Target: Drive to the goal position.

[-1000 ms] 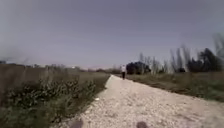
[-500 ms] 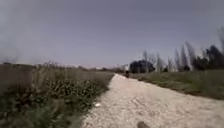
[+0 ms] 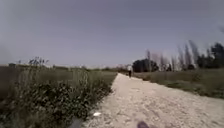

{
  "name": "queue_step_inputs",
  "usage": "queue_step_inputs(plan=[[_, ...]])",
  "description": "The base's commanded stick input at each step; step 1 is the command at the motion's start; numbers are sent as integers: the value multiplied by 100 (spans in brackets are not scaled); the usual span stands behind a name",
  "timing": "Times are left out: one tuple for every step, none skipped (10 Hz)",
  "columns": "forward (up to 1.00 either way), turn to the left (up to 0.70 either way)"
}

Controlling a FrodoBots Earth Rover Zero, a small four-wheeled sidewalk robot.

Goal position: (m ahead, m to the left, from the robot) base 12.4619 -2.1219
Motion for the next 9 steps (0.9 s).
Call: queue_step_inputs(plan=[[70, 0], [70, 0], [70, 0], [70, 0], [70, 0], [70, 0], [70, 0], [70, 0], [70, 0]])
